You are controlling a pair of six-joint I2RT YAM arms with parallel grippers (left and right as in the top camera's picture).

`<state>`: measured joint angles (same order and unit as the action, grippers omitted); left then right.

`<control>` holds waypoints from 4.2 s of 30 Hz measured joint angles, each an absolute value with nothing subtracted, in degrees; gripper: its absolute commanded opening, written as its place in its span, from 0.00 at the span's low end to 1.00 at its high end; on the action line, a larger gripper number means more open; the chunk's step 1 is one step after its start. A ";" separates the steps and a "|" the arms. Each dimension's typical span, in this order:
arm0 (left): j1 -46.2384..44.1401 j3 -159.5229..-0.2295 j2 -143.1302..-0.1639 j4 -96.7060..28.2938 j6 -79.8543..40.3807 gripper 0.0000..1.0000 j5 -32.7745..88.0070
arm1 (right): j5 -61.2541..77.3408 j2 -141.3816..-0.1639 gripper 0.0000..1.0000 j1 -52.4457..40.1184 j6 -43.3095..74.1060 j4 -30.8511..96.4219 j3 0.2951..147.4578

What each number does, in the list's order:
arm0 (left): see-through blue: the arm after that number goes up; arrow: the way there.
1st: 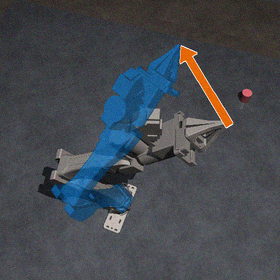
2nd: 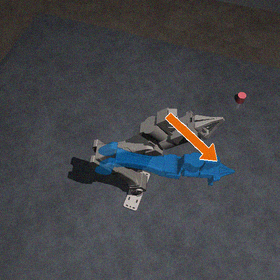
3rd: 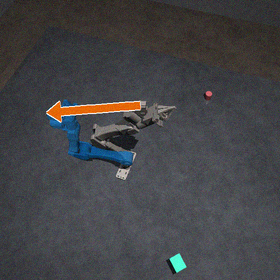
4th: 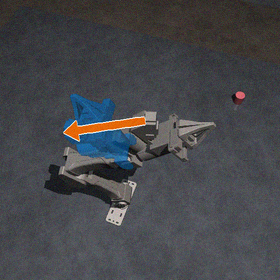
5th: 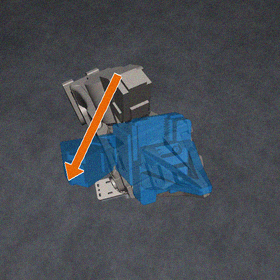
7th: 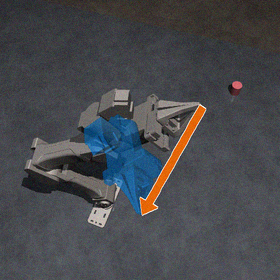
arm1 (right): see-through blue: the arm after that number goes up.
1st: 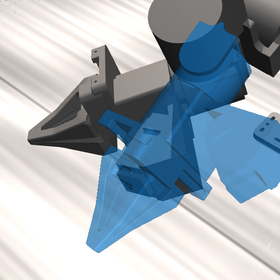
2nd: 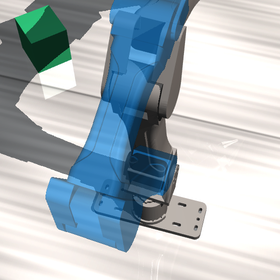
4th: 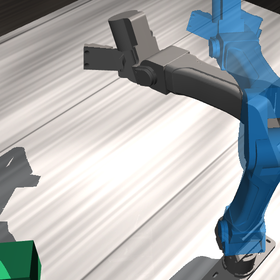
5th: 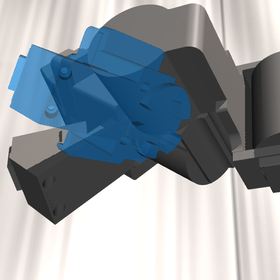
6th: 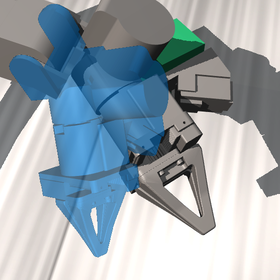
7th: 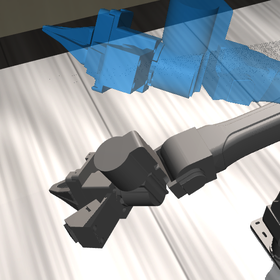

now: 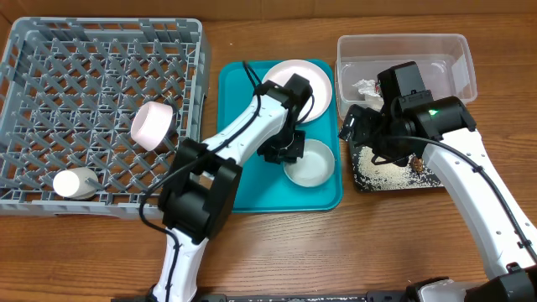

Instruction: Sort waste into correct bins and load items into the dishwasher

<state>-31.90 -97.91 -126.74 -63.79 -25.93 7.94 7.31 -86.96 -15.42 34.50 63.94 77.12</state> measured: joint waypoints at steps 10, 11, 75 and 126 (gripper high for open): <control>-30.52 -98.41 -127.20 -66.32 -26.04 0.04 9.85 | 7.33 -86.96 1.00 -15.42 34.48 63.94 77.12; -30.13 -98.63 -126.93 -66.87 -26.06 0.04 9.78 | 7.31 -86.96 1.00 -15.42 34.48 63.92 77.12; 16.97 -103.55 -106.96 -67.11 -18.92 0.04 -47.75 | 7.51 -86.96 1.00 -15.42 34.50 63.66 77.12; 8.86 -78.24 -107.31 -20.73 23.77 0.04 -66.72 | 7.49 -86.96 1.00 -15.42 34.48 63.70 77.12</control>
